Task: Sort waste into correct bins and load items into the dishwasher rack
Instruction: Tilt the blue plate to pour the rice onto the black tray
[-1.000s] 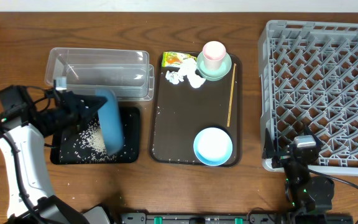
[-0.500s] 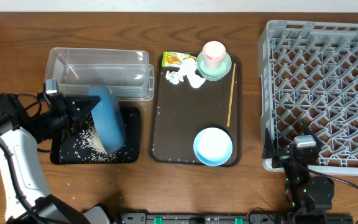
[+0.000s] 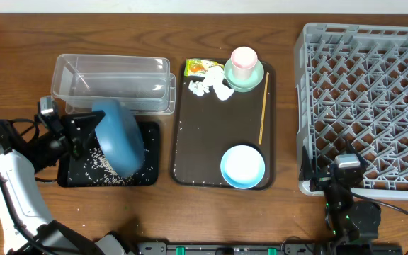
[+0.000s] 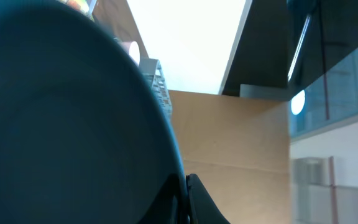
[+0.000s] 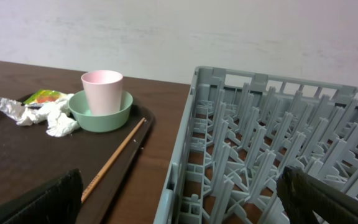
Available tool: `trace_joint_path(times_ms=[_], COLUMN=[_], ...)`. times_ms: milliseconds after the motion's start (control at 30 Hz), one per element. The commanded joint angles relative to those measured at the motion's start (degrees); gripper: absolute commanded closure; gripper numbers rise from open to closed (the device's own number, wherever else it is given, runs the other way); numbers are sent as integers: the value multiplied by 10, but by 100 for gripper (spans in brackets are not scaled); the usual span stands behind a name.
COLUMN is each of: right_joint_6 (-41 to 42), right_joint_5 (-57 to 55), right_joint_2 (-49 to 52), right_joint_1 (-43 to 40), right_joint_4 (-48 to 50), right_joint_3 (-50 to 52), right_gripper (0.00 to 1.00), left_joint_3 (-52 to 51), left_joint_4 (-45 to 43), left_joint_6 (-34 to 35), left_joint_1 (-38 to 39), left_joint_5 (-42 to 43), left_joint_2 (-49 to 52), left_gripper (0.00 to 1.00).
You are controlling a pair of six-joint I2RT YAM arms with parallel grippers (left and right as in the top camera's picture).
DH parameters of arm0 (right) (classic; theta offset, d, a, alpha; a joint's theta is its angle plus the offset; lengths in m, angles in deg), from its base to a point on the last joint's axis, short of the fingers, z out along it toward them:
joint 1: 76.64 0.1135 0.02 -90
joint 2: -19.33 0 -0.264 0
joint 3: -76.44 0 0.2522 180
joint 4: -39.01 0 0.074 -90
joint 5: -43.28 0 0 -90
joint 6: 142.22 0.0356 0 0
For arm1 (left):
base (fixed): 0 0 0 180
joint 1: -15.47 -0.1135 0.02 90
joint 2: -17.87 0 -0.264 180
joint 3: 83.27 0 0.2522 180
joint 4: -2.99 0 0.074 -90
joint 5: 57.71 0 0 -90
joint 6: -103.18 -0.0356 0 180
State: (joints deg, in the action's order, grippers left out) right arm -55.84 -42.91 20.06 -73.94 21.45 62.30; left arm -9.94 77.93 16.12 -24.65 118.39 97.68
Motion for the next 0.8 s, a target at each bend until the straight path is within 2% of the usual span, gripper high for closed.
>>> trace_joint_path(times_ms=[0, 133, 167, 267, 333, 400, 467, 533, 667, 767], right_joint_6=[-7, -7, -7, -7, -7, -7, -7, -7, -7, -7], right_joint_5=[-4, -4, -4, -4, -4, -4, -4, -4, -4, -4], right_joint_2=[-2, -2, -2, -2, -2, -2, -2, -2, -2, -2], right_joint_1=[-8, -8, -8, -8, -8, -8, -8, -8, -8, -8], right_joint_4=[-2, -2, -2, -2, -2, -2, -2, -2, -2, -2], right_joint_3=[1, 1, 1, 1, 1, 1, 1, 1, 1, 1], right_gripper=[1, 1, 1, 1, 1, 1, 1, 1, 1, 1], left_joint_3=[2, 2, 2, 2, 2, 2, 2, 2, 2, 3], left_joint_4=[5, -43, -37, -19, -32, 6, 9, 11, 54, 63], left_joint_6=[-38, -27, -11, -22, -22, -21, -39, -30, -96, -104], left_joint_1=[-6, -20, -24, -26, -26, -26, -26, -26, -26, -26], left_joint_5=[19, -1, 1, 40, 30, 35, 30, -2, 5, -30], left_joint_2=[-7, -5, -4, -5, -5, -5, -5, -5, -19, -45], left_gripper=[94, 94, 94, 94, 94, 94, 94, 94, 93, 94])
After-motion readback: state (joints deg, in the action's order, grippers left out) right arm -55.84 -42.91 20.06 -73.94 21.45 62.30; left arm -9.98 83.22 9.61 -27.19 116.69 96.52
